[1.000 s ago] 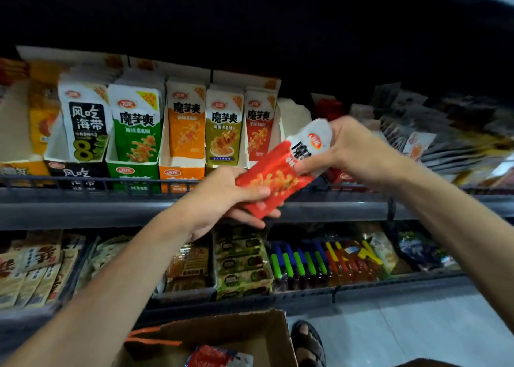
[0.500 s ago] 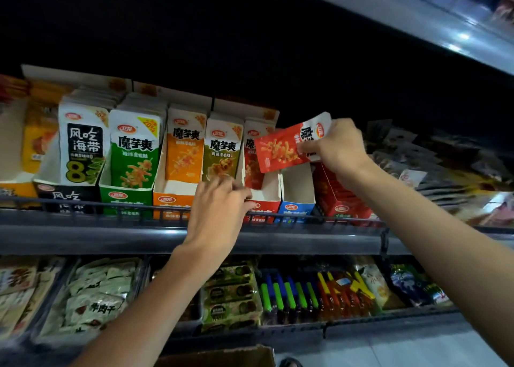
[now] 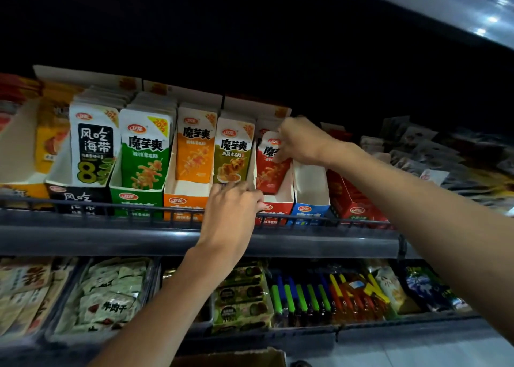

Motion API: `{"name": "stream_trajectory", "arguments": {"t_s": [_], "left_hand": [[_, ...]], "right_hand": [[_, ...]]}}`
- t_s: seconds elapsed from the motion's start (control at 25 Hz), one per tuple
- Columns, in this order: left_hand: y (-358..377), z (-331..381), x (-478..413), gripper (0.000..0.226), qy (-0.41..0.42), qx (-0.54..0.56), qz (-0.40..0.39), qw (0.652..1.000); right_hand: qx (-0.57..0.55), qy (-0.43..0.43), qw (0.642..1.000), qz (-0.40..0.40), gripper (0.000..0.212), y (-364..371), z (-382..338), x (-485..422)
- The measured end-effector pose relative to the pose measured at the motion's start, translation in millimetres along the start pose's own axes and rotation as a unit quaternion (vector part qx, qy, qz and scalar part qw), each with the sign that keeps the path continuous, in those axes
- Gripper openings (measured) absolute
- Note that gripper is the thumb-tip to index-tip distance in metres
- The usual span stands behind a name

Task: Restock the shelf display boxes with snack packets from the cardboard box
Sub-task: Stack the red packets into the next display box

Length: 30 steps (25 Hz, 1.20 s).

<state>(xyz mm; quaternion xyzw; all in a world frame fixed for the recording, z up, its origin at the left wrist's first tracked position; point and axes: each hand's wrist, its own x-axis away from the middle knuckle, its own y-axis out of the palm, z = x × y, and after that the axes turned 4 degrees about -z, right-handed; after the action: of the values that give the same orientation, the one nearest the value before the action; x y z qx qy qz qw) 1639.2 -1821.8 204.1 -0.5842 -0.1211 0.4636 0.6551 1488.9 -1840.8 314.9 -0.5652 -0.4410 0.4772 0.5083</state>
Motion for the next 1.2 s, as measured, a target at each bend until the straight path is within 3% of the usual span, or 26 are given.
{"name": "stream_trajectory", "arguments": {"t_s": [0.24,0.4,0.52,0.72,0.92,1.2], "left_hand": [[0.1,-0.9,-1.3,0.028,-0.003,0.010,-0.011,1.000],[1.0,-1.8,-1.6,0.028,-0.003,0.015,-0.011,1.000],[2.7,-2.2,-1.7,0.028,-0.001,0.015,-0.011,1.000],[3.3,-1.8,-2.1,0.029,0.005,0.012,-0.005,1.000],[4.4,-1.1,0.1,0.023,0.010,0.024,0.023,0.999],[6.9,-3.8,-2.6,0.024,0.023,0.022,0.025,0.999]], "right_hand": [[0.066,-0.006,0.998,0.001,0.037,21.4,13.3,-27.9],[0.067,-0.001,0.998,0.013,0.061,25.8,17.4,-37.3],[0.118,-0.005,0.990,0.076,0.065,35.2,10.2,-30.7],[0.214,0.003,0.944,0.252,0.047,50.4,3.1,-20.0],[0.294,-0.083,0.942,0.139,0.021,67.3,5.8,-14.8],[0.308,-0.060,0.943,0.108,0.022,74.7,-0.9,-23.3]]}}
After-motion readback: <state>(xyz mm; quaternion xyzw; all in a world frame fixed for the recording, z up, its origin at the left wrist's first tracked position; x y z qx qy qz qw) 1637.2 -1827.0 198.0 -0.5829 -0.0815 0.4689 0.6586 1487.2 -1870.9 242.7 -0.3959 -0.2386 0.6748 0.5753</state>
